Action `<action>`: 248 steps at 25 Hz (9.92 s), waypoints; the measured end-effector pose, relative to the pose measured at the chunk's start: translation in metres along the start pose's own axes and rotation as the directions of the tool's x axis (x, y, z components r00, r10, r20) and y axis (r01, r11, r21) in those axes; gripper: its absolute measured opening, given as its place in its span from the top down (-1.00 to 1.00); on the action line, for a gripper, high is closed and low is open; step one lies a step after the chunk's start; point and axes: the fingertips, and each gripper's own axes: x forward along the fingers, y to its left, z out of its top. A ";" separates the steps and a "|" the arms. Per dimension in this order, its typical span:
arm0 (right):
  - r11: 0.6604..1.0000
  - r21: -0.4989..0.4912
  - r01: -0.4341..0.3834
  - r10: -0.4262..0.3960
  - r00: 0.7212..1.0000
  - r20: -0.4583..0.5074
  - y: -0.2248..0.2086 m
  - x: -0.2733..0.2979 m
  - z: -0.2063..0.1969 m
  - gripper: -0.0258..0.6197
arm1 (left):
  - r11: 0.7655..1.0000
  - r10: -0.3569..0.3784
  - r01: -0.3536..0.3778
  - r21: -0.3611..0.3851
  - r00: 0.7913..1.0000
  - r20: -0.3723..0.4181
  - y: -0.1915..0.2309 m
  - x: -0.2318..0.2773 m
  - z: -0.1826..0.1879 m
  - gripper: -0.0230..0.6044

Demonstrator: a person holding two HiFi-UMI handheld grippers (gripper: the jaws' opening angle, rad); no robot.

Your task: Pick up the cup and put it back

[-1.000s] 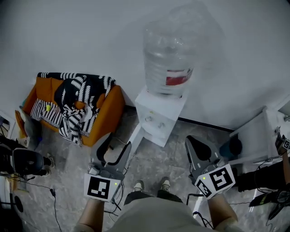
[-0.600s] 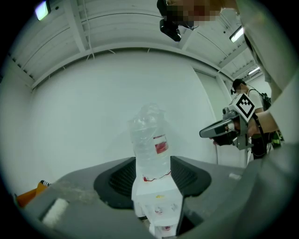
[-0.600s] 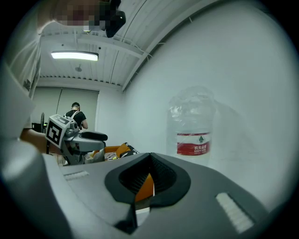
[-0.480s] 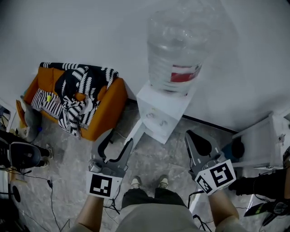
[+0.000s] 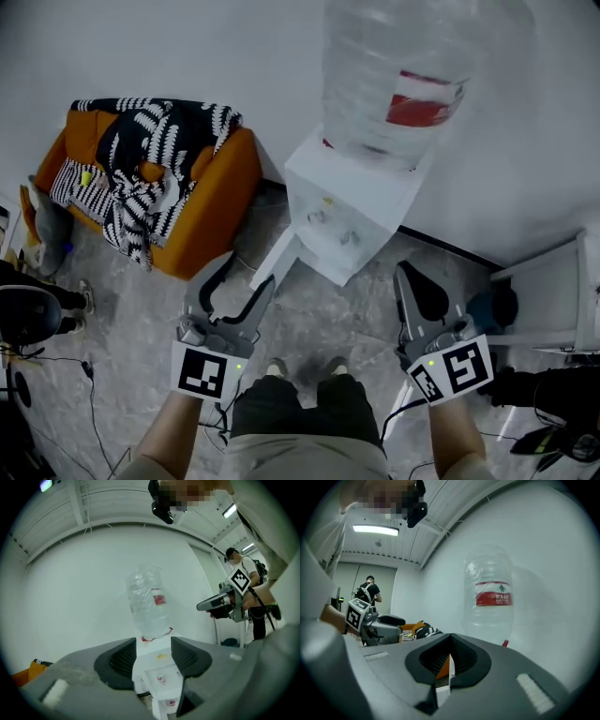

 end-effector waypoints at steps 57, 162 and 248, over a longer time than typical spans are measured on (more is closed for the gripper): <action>0.994 -0.108 0.008 0.012 0.984 0.180 -0.031 0.153 -0.589 0.91 | 0.970 -0.237 0.216 0.114 0.946 0.220 -0.152 0.279 -0.563 0.10; 0.993 0.056 0.102 -0.107 0.989 0.098 0.041 -0.073 0.158 0.91 | 0.993 -0.103 0.109 -0.043 0.987 0.119 0.014 -0.046 0.151 -0.14; 0.944 0.102 0.314 -0.308 0.949 -0.067 -0.115 -0.007 0.082 0.91 | 0.948 -0.317 0.316 -0.037 0.948 -0.010 -0.052 0.181 0.095 0.15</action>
